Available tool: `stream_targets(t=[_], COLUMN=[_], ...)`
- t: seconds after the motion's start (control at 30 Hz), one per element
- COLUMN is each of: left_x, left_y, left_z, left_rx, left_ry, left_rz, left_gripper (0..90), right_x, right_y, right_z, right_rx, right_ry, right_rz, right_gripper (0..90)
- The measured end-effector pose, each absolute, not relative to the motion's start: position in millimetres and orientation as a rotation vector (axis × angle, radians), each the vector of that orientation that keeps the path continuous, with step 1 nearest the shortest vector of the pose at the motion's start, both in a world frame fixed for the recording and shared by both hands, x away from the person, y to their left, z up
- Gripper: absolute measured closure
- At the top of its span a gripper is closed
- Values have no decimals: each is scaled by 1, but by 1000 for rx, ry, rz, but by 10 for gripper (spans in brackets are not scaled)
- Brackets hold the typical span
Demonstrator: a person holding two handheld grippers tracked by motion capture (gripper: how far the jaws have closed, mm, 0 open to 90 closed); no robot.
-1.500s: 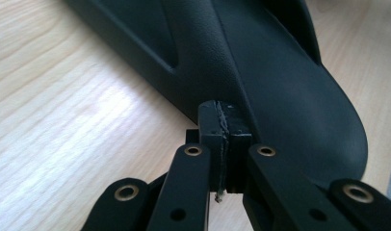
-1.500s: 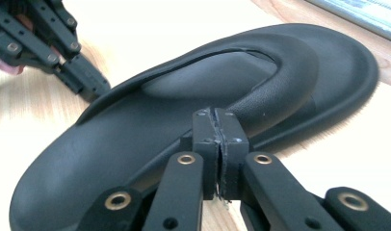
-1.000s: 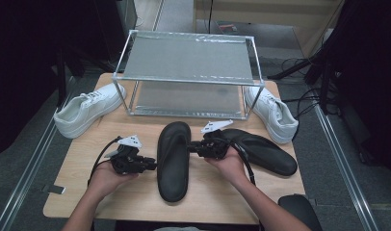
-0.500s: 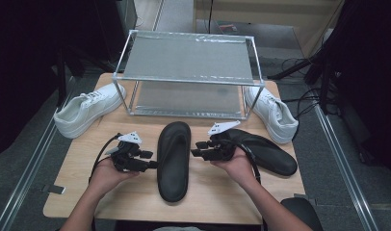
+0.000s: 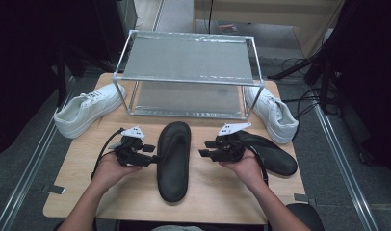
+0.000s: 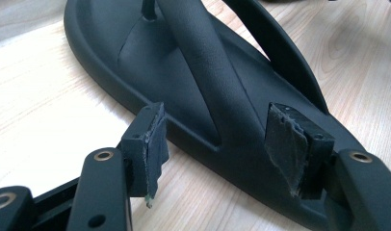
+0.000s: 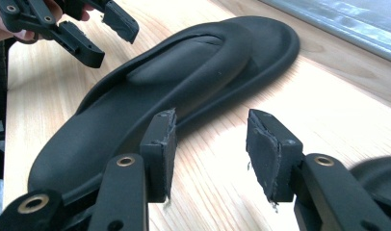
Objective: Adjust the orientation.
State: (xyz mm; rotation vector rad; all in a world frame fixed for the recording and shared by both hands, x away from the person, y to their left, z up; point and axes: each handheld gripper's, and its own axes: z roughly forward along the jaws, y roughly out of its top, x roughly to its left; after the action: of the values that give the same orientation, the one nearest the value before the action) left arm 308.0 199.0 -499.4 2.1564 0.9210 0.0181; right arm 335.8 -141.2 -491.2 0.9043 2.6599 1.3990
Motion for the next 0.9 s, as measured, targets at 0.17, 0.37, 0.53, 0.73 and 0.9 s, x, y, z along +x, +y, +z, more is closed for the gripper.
stream_targets(t=[0.17,0.37,0.53,0.73,0.9], left_x=[312,320,325,330,333], left_y=[195,189,185,180,178], left_z=[-498,-496,-494,-493,-493], left_rx=[2141,2165,2156,2175,2172], left_ry=[910,901,891,873,870], left_rz=[20,3,1,5,7], left_gripper=[408,412,416,415,415], right_x=[335,331,328,322,320], right_y=[-151,-165,-179,-203,-225], right_z=[-490,-487,-484,-479,-476], right_rx=[921,943,978,1026,1069], right_ry=[2641,2614,2574,2522,2470], right_rz=[1389,1374,1374,1385,1379], right_gripper=[550,549,549,576,599])
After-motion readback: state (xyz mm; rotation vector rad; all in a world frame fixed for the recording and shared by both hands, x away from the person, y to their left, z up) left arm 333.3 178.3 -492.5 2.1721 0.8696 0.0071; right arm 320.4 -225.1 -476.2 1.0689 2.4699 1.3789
